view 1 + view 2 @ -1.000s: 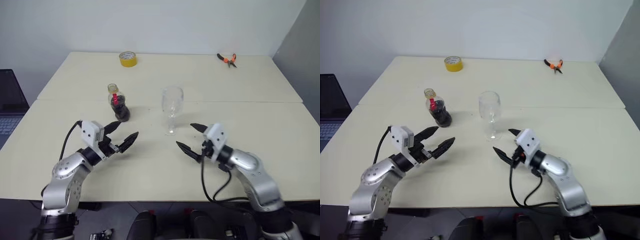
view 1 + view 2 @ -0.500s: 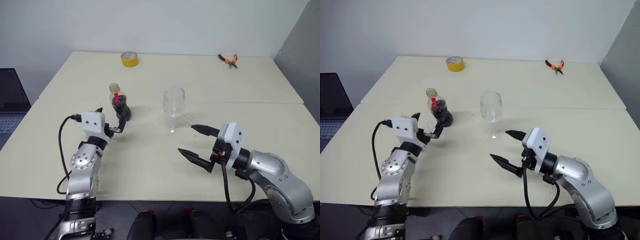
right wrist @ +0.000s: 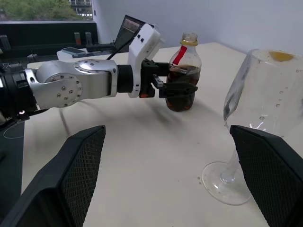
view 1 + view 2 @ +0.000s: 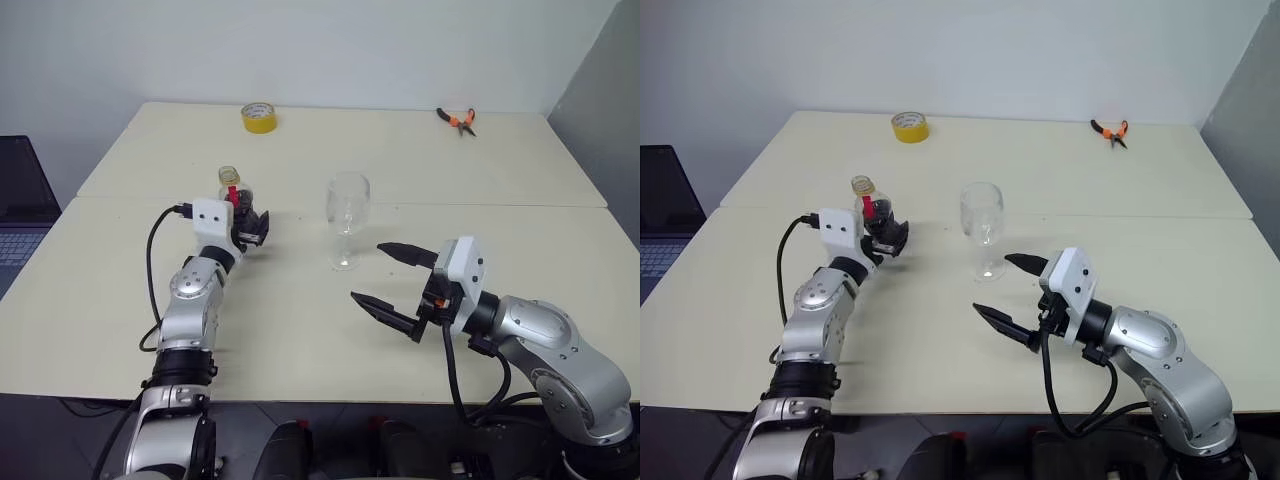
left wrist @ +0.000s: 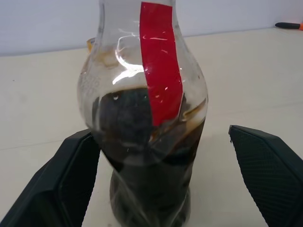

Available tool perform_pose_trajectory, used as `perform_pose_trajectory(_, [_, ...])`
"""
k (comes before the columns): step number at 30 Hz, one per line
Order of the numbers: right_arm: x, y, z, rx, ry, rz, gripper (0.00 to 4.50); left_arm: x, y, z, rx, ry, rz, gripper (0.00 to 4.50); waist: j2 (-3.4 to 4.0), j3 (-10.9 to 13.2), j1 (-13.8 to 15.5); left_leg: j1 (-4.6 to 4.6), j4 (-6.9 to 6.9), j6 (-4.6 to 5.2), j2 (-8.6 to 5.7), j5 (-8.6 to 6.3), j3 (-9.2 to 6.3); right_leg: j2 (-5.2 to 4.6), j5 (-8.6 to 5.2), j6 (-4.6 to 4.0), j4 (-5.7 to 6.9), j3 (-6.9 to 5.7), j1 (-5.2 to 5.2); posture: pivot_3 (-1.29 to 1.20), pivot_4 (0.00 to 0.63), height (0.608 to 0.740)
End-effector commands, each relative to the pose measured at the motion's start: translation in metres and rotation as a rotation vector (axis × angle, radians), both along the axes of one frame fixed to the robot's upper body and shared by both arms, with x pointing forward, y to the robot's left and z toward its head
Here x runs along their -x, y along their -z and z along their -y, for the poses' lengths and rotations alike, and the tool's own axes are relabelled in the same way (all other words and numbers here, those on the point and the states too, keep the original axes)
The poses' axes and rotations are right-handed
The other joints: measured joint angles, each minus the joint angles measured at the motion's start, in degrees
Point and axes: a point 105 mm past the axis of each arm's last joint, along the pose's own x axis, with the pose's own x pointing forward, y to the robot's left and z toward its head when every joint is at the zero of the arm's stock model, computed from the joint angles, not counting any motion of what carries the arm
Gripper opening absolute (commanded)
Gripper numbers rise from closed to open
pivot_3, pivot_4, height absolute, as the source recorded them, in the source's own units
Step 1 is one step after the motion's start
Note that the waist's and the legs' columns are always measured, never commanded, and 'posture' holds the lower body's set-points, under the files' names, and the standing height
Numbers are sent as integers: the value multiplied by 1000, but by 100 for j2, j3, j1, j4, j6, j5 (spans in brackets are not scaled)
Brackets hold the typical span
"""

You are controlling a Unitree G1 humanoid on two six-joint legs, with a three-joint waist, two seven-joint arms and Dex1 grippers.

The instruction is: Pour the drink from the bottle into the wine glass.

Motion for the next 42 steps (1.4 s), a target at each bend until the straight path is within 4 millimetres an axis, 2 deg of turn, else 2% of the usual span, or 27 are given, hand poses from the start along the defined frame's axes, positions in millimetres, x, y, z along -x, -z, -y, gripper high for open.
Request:
perform_pose_trajectory(1, [5, -11, -3, -14, -13, 51, 4500, -8, -13, -5, 25, -9, 50, 3928, -2, 1, 3, 0, 0, 0, 0, 0, 0, 0, 0, 0, 0, -1, 0, 0, 150, 740])
perform_pose_trajectory(8, [2, -15, -3, -30, 14, 72, 4500, -16, -18, -3, 30, 15, 70, 1607, -7, 4, 8, -1, 1, -1, 0, 1, -1, 0, 0, 0, 0, -1, 0, 0, 150, 740])
perform_pose_trajectory(10, [2, -18, -3, -37, 20, 87, 4500, -16, -22, -2, 32, 26, 83, 1096, -7, 4, 10, -2, 1, -1, 0, 1, -1, -1, 0, 0, 0, -2, -1, 0, 150, 740])
perform_pose_trajectory(12, [4, -20, -2, -41, 23, 100, 4500, -15, -27, 0, 23, 42, 97, 870, -9, 5, 14, -2, 1, -1, 0, 1, -1, -1, 0, 0, -1, -2, -1, 0, 150, 740])
perform_pose_trajectory(21, [12, -33, -1, -77, 27, 164, 4500, -5, -56, 30, -122, 227, 186, 741, -18, 11, 38, -6, 2, -4, 1, 3, -1, -1, 0, 0, 0, -2, -5, 0, 150, 740])
perform_pose_trajectory(24, [-1, -37, -1, -116, 77, 162, 4500, -8, -76, 57, -270, 361, 238, 739, -24, 16, 52, -6, 3, -4, 1, 3, -2, 0, 0, 0, 2, -4, -6, 0, 150, 740])
perform_pose_trajectory(26, [-9, -39, -1, -141, 109, 165, 4500, -10, -81, 66, -352, 404, 261, 739, -28, 18, 60, -7, 4, -4, -1, 3, -4, 1, 0, 0, 4, -7, -6, 0, 150, 740])
perform_pose_trajectory(35, [-28, -37, -15, -184, 176, 198, 4500, -17, -106, 88, -581, 490, 375, 737, -27, 20, 42, -8, -1, -4, -1, 2, 5, 1, 0, 0, 2, 3, -15, 0, 150, 740])
perform_pose_trajectory(42, [-42, -39, -22, -233, 235, 221, 4500, -20, -120, 87, -708, 486, 460, 686, -28, 22, 42, -20, 6, -3, -3, 3, 5, 2, 0, 0, 11, 2, -29, 0, 150, 740])
